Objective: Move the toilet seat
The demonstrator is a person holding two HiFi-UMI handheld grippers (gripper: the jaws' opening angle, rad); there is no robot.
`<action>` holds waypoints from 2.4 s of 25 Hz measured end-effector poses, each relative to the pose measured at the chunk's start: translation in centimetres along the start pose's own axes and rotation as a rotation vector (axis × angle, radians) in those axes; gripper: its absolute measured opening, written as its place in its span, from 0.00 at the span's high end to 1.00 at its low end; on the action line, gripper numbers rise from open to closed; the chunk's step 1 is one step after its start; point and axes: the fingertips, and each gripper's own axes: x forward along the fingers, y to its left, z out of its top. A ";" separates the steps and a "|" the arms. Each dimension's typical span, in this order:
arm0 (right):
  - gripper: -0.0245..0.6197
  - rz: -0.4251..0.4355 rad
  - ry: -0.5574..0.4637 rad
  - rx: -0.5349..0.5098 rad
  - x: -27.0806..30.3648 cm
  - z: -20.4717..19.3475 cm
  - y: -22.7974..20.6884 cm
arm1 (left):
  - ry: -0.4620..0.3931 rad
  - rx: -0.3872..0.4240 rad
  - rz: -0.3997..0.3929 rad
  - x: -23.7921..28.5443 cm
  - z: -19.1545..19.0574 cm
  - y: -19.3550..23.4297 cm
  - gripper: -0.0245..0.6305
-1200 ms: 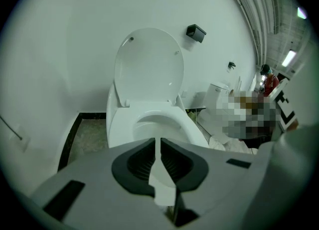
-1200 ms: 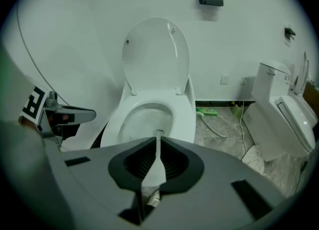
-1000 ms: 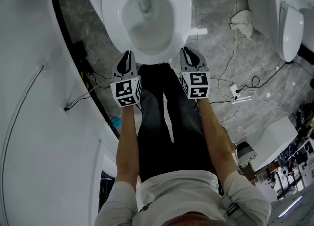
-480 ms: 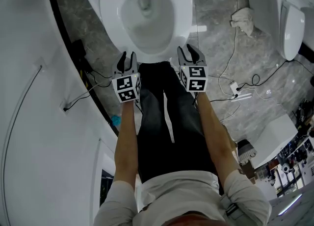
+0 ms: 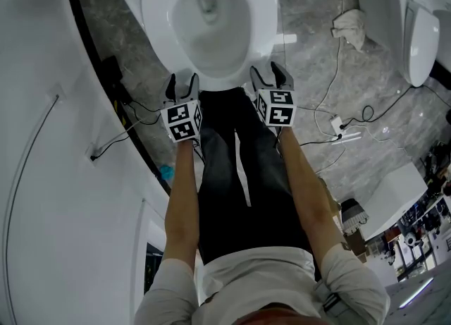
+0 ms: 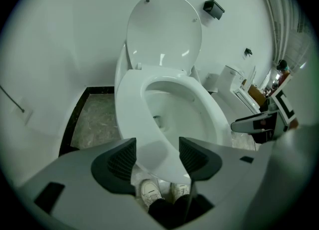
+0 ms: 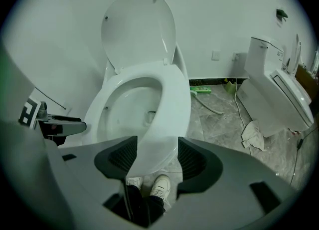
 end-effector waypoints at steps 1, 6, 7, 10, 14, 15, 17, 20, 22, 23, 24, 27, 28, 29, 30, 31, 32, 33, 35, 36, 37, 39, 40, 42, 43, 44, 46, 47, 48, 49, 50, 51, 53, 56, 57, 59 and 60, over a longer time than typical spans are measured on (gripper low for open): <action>0.53 0.000 0.003 0.006 0.2 -0.1 -0.1 | 0.004 -0.006 0.004 0.2 0.0 0.1 0.54; 0.50 -0.003 0.010 0.023 0.9 -0.5 -0.1 | 0.022 -0.034 0.010 0.9 -0.6 0.5 0.48; 0.49 -0.004 0.011 0.025 1.1 -0.6 -0.2 | 0.026 -0.043 0.007 1.1 -0.8 0.6 0.45; 0.45 0.003 0.017 0.041 1.6 -0.9 -0.2 | 0.043 -0.073 -0.006 1.8 -1.5 0.9 0.39; 0.42 0.022 0.034 0.070 2.3 -1.3 -0.4 | 0.069 -0.085 -0.018 2.5 -1.9 0.8 0.37; 0.41 0.027 0.037 0.076 2.4 -1.3 -0.4 | 0.070 -0.089 -0.019 2.6 -1.9 0.8 0.37; 0.40 0.037 0.046 0.082 2.8 -1.4 -0.5 | 0.069 -0.099 -0.022 2.8 -1.8 0.7 0.36; 0.40 0.049 0.058 0.089 3.2 -1.5 -0.4 | 0.070 -0.112 -0.029 3.1 -1.9 0.7 0.36; 0.40 0.048 0.056 0.094 3.4 -1.4 -0.4 | 0.067 -0.122 -0.032 3.2 -1.7 0.8 0.36; 0.40 0.046 0.054 0.095 3.5 -1.4 -0.3 | 0.065 -0.125 -0.033 3.3 -1.7 0.8 0.36; 0.40 0.046 0.052 0.096 3.5 -1.4 -0.3 | 0.063 -0.127 -0.032 3.4 -1.7 0.8 0.36; 0.40 0.048 0.053 0.093 3.7 -1.4 0.0 | 0.063 -0.133 -0.028 3.4 -1.8 1.0 0.36; 0.40 0.049 0.057 0.089 3.7 -1.5 0.1 | 0.063 -0.140 -0.028 3.4 -1.8 1.0 0.36; 0.40 0.047 0.060 0.087 3.8 -1.4 0.1 | 0.063 -0.147 -0.029 3.4 -1.8 1.0 0.36; 0.40 0.043 0.061 0.087 3.8 -1.4 0.1 | 0.064 -0.150 -0.031 3.3 -1.7 1.1 0.36; 0.40 0.040 0.061 0.088 3.8 -1.4 0.1 | 0.065 -0.149 -0.033 3.3 -1.7 1.0 0.36; 0.40 0.038 0.059 0.090 3.8 -1.4 0.2 | 0.066 -0.145 -0.035 3.3 -1.7 1.0 0.36; 0.40 0.037 0.058 0.090 3.7 -1.5 0.2 | 0.068 -0.141 -0.036 3.3 -1.7 1.0 0.36; 0.40 0.037 0.060 0.090 3.6 -1.5 0.2 | 0.068 -0.141 -0.036 3.2 -1.7 1.0 0.36; 0.40 0.037 0.062 0.090 3.6 -1.4 0.3 | 0.067 -0.142 -0.035 3.2 -1.7 1.0 0.36; 0.40 0.037 0.063 0.088 3.5 -1.4 0.3 | 0.067 -0.143 -0.033 3.2 -1.7 1.0 0.36; 0.40 0.036 0.064 0.082 3.4 -1.4 0.3 | 0.068 -0.146 -0.030 3.1 -1.6 1.0 0.36; 0.40 0.035 0.065 0.080 3.4 -1.4 0.3 | 0.069 -0.147 -0.030 3.1 -1.6 1.0 0.36; 0.40 0.034 0.064 0.078 3.4 -1.3 0.4 | 0.069 -0.148 -0.029 3.1 -1.5 1.1 0.36; 0.40 0.034 0.064 0.078 3.3 -1.2 0.5 | 0.069 -0.147 -0.027 3.0 -1.5 1.1 0.36; 0.40 0.033 0.063 0.078 3.2 -1.2 0.4 | 0.069 -0.147 -0.026 3.0 -1.4 1.1 0.36; 0.40 0.032 0.062 0.077 3.0 -1.2 0.4 | 0.068 -0.148 -0.026 2.9 -1.4 1.0 0.36; 0.40 0.032 0.061 0.076 2.9 -1.2 0.5 | 0.067 -0.149 -0.026 2.8 -1.4 1.0 0.36; 0.40 0.032 0.061 0.076 2.8 -1.1 0.5 | 0.066 -0.151 -0.027 2.7 -1.3 1.0 0.36; 0.40 0.032 0.060 0.075 2.8 -1.1 0.6 | 0.064 -0.152 -0.028 2.6 -1.3 1.1 0.36; 0.40 0.033 0.058 0.074 2.7 -1.0 0.7 | 0.061 -0.153 -0.029 2.5 -1.2 1.1 0.36; 0.40 0.034 0.056 0.074 2.6 -0.9 0.7 | 0.058 -0.154 -0.029 2.4 -1.1 1.1 0.36; 0.40 0.035 0.051 0.076 2.3 -0.8 0.7 | 0.052 -0.155 -0.030 2.2 -0.9 1.0 0.36; 0.40 0.036 0.043 0.079 1.7 -0.6 0.8 | 0.043 -0.158 -0.033 1.7 -0.7 0.8 0.36; 0.40 0.038 0.040 0.080 1.5 -0.5 0.8 | 0.039 -0.158 -0.035 1.5 -0.6 0.8 0.36; 0.40 0.041 0.035 0.081 1.1 -0.3 0.9 | 0.032 -0.159 -0.037 1.2 -0.3 0.7 0.36; 0.40 0.043 0.032 0.081 0.9 -0.2 0.9 | 0.029 -0.160 -0.038 1.0 -0.2 0.6 0.36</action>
